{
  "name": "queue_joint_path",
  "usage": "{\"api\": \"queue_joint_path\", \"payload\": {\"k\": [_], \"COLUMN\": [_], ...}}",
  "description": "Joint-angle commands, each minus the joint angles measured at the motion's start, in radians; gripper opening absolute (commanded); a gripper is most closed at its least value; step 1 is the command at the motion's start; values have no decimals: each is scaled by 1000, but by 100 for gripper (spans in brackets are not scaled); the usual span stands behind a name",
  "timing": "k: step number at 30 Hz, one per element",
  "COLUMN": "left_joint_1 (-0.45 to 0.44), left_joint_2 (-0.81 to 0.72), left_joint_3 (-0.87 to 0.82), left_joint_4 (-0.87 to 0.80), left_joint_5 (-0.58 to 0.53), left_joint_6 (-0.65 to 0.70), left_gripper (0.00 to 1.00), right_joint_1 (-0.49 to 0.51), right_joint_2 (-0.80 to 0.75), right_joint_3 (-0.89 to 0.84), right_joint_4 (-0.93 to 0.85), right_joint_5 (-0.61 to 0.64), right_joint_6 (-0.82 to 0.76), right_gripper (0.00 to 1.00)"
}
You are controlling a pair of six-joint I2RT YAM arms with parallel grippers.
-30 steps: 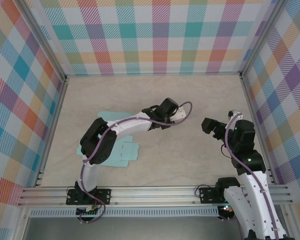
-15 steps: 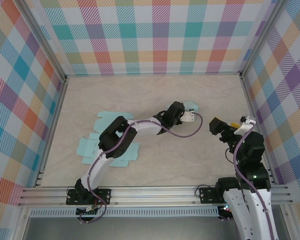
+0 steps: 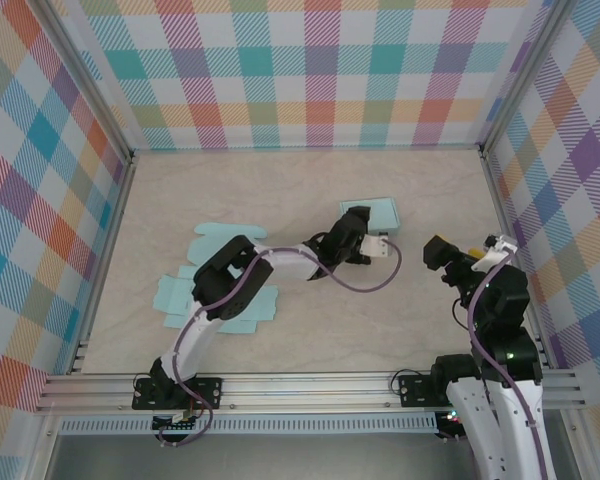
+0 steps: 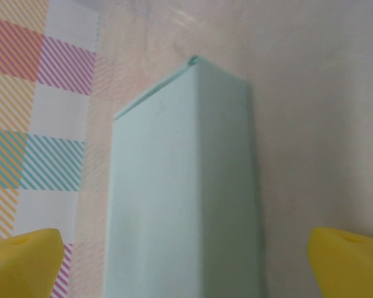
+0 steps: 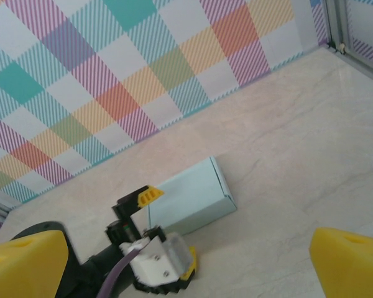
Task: Fold the paper box
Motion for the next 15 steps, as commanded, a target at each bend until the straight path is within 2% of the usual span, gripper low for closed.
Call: {"api": "queue_joint_path", "payload": {"k": [1,4,6,10,12,15], "left_joint_1": [-62,-85,-92,-91,-78,-28], "left_joint_2": [-203,-351,-450,-657,-757,-900], "left_joint_3": [-116,-238,-308,-460,-508,-561], "left_joint_4": [62,63,73,108,46,-132], "left_joint_5": [52,46,2,-192,-277,-346], "left_joint_6": [-109,-227,-332,-591,-746,-1010], "left_gripper": [100,100,100,100,100,100], "right_joint_1": [-5,-6,-6,-4,-2,38], "right_joint_2": [29,64,96,180,224,286], "right_joint_3": [26,28,31,36,31,6], "right_joint_4": [0,17,29,48,71,117], "right_joint_5": [-38,-64,-91,-188,-259,-323], "right_joint_6": [10,20,33,94,134,204], "right_gripper": [100,100,100,100,100,100]}}
